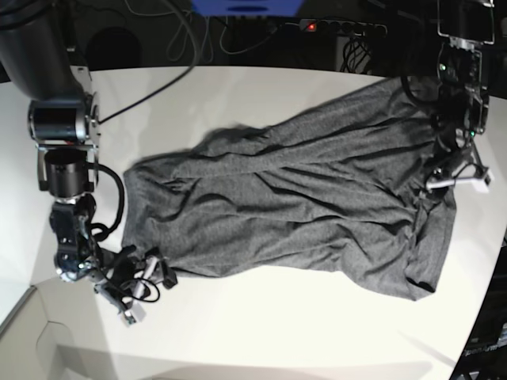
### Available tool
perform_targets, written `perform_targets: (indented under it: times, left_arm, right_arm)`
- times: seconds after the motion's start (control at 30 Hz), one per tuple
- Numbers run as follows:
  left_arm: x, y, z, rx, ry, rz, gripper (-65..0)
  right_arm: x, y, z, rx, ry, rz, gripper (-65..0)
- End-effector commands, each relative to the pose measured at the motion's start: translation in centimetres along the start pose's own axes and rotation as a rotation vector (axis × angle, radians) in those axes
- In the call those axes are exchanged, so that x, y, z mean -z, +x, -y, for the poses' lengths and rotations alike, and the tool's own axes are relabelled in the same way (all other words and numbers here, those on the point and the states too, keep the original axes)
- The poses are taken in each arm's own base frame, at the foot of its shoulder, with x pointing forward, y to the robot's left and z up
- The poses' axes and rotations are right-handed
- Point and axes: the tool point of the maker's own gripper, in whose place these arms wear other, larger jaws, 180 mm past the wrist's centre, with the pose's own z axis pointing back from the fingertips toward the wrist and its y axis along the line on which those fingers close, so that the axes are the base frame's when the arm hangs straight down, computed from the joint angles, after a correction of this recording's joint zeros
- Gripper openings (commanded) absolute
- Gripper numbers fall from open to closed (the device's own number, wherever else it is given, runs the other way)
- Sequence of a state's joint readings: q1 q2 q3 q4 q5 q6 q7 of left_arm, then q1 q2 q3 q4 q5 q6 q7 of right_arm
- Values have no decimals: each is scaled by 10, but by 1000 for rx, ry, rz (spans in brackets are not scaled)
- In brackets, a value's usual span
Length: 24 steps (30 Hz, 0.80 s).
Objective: Layout the t-shirt on the table in an organized manner, then fold the t-shirt properly
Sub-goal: 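Regrasp the shirt edges with both grippers near the table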
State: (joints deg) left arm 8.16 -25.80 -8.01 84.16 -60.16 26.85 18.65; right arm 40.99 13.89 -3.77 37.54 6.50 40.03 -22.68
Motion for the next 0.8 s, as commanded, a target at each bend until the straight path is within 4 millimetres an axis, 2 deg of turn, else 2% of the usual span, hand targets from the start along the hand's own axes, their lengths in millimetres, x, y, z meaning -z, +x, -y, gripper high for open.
perform_targets:
  times: [0.0,0.13,0.3,0.37,0.53,0.63,0.7,0.77]
  left_arm:
    - [-3,11,1,7,-10,30,-215]
    - [-5,0,-10,14,13,9,-215]
    - [-2,-11,-22,5,44,-14,-215]
    - [0,-13,-26,2,57,-20,-215]
    - [0,-13,-26,2,57,-20,-215]
    - [0,-13,-26,2,57,-20,-215]
    - [0,-13,-26,2,57,-20,-215]
    - [0,-14,-27,3,58,-21,-215]
  right_arm:
    - [-6,31,13,5,-18,95,-223]
    - [0,24,13,71,-6,164,-223]
    - [15,-5,6,175,-16,169,-222]
    - [21,-24,5,214,-40,151,-221]
    - [31,-50,-22,178,3,128,-224]
    - [32,-62,-29,167,14,114,-231]
    - [32,-67,-31,171,15,112,-279]
    - [31,-73,-32,175,16,103,-372]
